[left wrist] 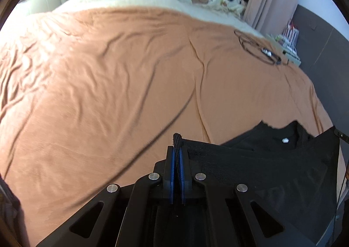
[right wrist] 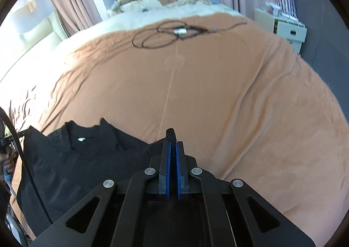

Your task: Fold small clothes

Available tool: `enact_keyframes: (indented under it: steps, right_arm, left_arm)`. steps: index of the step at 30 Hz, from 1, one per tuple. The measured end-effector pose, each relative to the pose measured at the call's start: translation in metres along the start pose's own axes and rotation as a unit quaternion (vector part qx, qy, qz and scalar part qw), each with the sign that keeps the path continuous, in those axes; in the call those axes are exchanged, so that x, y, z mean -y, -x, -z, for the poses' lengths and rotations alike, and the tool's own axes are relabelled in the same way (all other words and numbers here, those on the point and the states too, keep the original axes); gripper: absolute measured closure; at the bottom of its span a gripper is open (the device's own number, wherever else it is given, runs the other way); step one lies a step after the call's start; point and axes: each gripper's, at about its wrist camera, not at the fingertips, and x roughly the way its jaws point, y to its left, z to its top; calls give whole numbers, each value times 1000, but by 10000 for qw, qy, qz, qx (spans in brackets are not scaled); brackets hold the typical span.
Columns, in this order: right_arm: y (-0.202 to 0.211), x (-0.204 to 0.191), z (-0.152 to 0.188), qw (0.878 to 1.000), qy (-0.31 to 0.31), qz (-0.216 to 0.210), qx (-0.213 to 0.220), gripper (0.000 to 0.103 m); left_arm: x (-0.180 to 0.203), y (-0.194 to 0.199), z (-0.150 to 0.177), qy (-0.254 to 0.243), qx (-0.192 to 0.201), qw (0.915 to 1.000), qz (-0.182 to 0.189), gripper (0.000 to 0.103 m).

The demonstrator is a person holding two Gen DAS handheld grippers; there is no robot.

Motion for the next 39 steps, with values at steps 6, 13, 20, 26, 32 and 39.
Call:
enact_keyframes:
  steps: [6, 13, 20, 26, 32, 39]
  right_arm:
    - [24, -7, 0, 9993, -51, 67, 360, 103]
    - [10, -24, 10, 9993, -81, 212, 304, 103]
    - [-38, -15, 15, 9987, -237, 448, 28, 103]
    - [-73, -18, 6, 9962, -331, 698, -404, 102]
    - [-61, -23, -4, 9964, -472, 502, -496, 90]
    - [-13, -12, 8, 9965, -746, 250, -296, 45]
  left_arm:
    - [-4, 16, -8, 53, 178, 9998, -106, 99]
    - [-6, -10, -10, 24, 47, 9998, -194, 99]
    - [-8, -58, 0, 4, -397, 9986, -352, 99]
    - [-12, -76, 7, 78, -788, 9960, -422, 93]
    - [-24, -50, 11, 355, -749, 9951, -533, 63]
    - [-30, -3, 29, 520, -697, 9956, -358, 49]
